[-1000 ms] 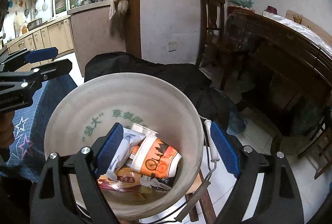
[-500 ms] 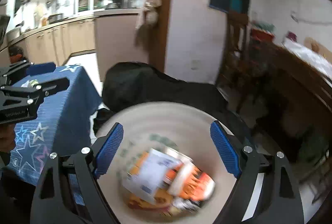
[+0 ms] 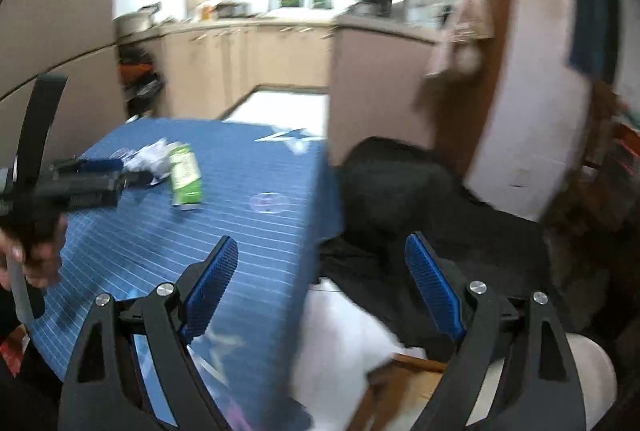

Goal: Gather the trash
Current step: 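Grasp the tissue wrapper with the left gripper while the right grasps the green medicine box, then carry the tissue wrapper and green medicine box in both grippers to the bucket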

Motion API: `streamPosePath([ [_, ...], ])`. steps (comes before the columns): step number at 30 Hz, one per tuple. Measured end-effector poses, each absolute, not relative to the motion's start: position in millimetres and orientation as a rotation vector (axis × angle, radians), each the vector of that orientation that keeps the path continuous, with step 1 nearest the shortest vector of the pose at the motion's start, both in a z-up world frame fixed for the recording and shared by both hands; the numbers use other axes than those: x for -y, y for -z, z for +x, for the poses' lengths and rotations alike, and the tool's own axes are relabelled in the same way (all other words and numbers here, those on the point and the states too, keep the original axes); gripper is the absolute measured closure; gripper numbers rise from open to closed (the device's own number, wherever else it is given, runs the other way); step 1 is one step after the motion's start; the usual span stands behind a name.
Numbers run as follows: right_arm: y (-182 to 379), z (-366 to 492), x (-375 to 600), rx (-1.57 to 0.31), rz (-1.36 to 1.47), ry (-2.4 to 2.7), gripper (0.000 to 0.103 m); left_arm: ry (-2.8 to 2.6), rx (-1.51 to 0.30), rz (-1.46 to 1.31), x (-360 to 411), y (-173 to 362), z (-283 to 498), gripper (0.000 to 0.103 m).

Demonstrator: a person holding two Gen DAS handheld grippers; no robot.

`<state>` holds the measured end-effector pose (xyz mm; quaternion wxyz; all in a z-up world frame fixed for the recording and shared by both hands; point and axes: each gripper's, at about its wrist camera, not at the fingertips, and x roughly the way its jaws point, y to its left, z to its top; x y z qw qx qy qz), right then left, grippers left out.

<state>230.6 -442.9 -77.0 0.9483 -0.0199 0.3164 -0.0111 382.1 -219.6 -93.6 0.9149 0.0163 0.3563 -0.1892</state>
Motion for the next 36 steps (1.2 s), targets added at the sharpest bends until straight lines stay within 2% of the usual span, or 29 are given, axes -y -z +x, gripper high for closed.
streamPosePath([
  [3,94,280,407,-0.692,-0.072,-0.119,0.02,0.311,-0.773,-0.07,182,96,422,0.026],
  [7,108,324,369,-0.717,-0.097,-0.244,0.006,0.268,-0.88,-0.252,146,111,479,0.023],
  [12,124,379,334,-0.77,-0.114,-0.329,0.005,0.261,-0.962,-0.34,140,132,520,0.023],
  [20,154,440,291,-0.893,-0.263,-0.367,0.006,0.166,-0.988,-0.228,144,142,547,0.023],
  [21,155,442,293,-0.901,-0.231,-0.387,0.011,0.166,-0.988,-0.213,146,142,546,0.023],
  [23,153,445,299,-0.909,-0.171,-0.399,0.027,0.167,-0.968,-0.12,152,142,540,0.027],
  [24,151,446,302,-0.904,-0.165,-0.4,0.041,0.17,-0.958,-0.092,155,145,536,0.03],
  [25,149,444,304,-0.899,-0.151,-0.398,0.056,0.168,-0.938,-0.045,157,146,531,0.038],
  [28,146,435,311,-0.91,-0.132,-0.369,0.065,0.194,-0.924,-0.032,153,143,522,0.057],
  [30,144,421,317,-0.905,-0.122,-0.341,0.067,0.215,-0.928,-0.063,143,140,514,0.066],
  [33,146,395,325,-0.888,-0.081,-0.305,0.068,0.244,-0.937,-0.093,132,137,495,0.075],
  [36,143,369,333,-0.861,-0.038,-0.291,0.068,0.271,-0.932,-0.097,127,139,476,0.078],
])
